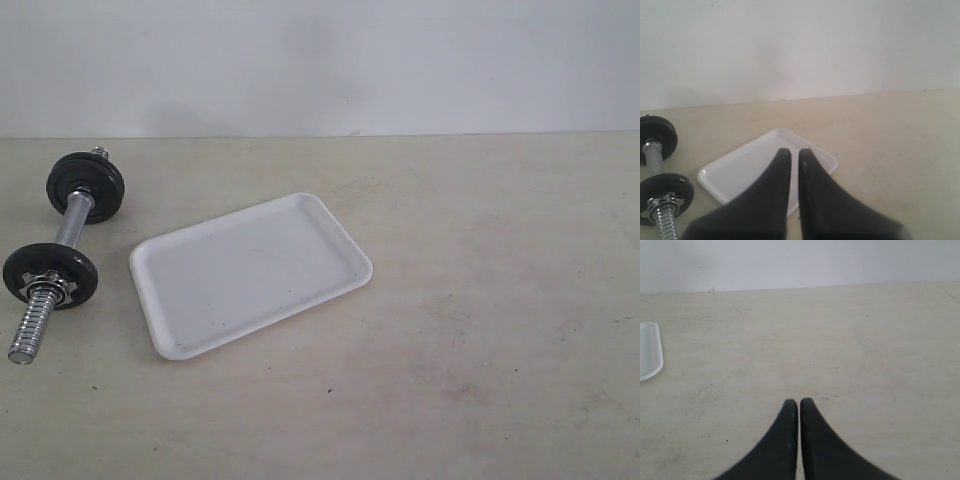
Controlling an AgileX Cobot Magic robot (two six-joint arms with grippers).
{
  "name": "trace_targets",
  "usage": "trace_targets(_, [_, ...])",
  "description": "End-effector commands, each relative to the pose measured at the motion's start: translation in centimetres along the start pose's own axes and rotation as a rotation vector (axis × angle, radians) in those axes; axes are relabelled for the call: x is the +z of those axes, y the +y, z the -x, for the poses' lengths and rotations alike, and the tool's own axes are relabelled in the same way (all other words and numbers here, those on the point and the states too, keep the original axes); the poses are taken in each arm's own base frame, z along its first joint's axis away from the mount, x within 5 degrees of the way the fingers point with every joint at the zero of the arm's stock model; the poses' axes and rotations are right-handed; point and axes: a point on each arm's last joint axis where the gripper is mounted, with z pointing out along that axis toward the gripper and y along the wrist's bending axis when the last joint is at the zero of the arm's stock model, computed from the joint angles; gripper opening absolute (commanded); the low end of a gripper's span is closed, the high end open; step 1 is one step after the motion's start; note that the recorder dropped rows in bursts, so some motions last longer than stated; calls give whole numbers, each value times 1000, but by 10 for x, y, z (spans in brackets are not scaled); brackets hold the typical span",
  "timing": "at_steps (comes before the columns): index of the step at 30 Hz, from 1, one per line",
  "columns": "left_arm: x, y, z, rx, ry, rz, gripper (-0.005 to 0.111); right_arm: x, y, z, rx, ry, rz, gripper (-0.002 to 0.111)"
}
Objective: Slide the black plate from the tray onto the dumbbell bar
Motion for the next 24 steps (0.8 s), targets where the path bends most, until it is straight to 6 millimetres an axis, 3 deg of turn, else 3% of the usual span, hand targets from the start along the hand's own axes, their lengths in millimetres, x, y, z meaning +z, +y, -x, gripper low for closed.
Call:
trace_targets(1, [0,0,-1,1,-6,-1,5,0,0,1,0,-11,-5,0])
trace_targets(9, [-1,0,-1,1,-7,-1,5,0,0,1,0,-11,-5,0])
trace_targets(11, [-2,2,2,93,-42,28,5,0,0,1,0,-11,-5,0])
trace_targets(15, [-6,8,11,301,-187,134,5,0,0,1,0,-11,-5,0])
trace_targets(16, [-6,16,16,333,-293,226,5,0,0,1,0,-11,-5,0])
trace_targets(18, [-5,31,17,285,-447,357,5,0,0,1,0,-11,-5,0])
trace_targets(21, [4,48,-5,252,-498,470,5,0,0,1,0,-11,-5,0])
trace_targets(23, [15,59,-35,199,-458,508,5,0,0,1,0,-11,-5,0])
trace_targets(24, [17,61,-41,177,-462,519,5,0,0,1,0,-11,-5,0])
